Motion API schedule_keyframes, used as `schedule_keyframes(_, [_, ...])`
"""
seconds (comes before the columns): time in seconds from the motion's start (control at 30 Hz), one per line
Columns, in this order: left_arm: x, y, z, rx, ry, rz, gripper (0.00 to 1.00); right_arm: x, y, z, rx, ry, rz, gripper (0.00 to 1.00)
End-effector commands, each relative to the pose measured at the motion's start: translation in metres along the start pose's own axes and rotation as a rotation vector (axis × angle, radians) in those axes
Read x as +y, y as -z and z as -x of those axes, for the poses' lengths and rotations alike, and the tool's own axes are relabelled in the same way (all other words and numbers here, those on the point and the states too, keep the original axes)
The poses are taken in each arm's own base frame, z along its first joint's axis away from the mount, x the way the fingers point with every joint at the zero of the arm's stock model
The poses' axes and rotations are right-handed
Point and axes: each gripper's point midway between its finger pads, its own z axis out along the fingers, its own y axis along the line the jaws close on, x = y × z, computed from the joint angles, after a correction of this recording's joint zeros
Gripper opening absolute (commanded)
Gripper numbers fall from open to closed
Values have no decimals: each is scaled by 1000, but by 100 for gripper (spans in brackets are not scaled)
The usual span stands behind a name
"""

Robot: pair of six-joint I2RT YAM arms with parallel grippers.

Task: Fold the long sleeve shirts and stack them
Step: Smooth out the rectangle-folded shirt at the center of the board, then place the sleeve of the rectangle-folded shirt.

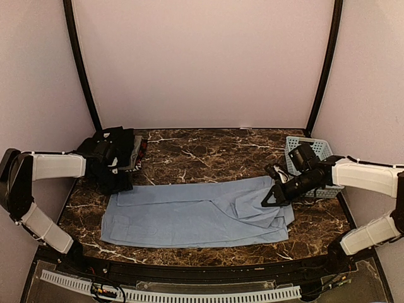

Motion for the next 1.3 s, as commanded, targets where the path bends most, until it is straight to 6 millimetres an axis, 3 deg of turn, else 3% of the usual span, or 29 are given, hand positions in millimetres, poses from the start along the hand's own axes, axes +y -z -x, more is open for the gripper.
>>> schedule_keyframes(0.0, [-35, 29, 18, -118, -10, -174, 67, 16, -9, -25, 22, 1, 75, 6])
schedule_keyframes(0.17, [-57, 59, 34, -224, -30, -274, 68, 24, -17, -59, 44, -62, 91, 6])
schedule_keyframes(0.3, [-67, 72, 42, -265, -37, -317, 69, 24, -14, -79, 32, -94, 73, 15])
schedule_keyframes(0.4, [-72, 78, 49, -284, -51, -330, 70, 24, -4, -85, 1, -122, 42, 32])
schedule_keyframes(0.57, [-78, 77, 50, -275, -68, -338, 70, 16, 29, -73, -119, -172, -94, 66])
schedule_keyframes(0.67, [-84, 77, 50, -273, -74, -356, 71, 11, 49, -64, -169, -189, -182, 73])
schedule_keyframes(0.9, [-89, 82, 52, -282, -90, -366, 72, 27, 75, -48, -221, -167, -196, 73])
schedule_keyframes(1.1, [-92, 83, 53, -281, -102, -369, 73, 21, 81, -54, -188, -170, -257, 65])
schedule_keyframes(1.27, [-94, 78, 50, -265, -107, -369, 73, 22, 94, -44, -254, -153, -279, 63])
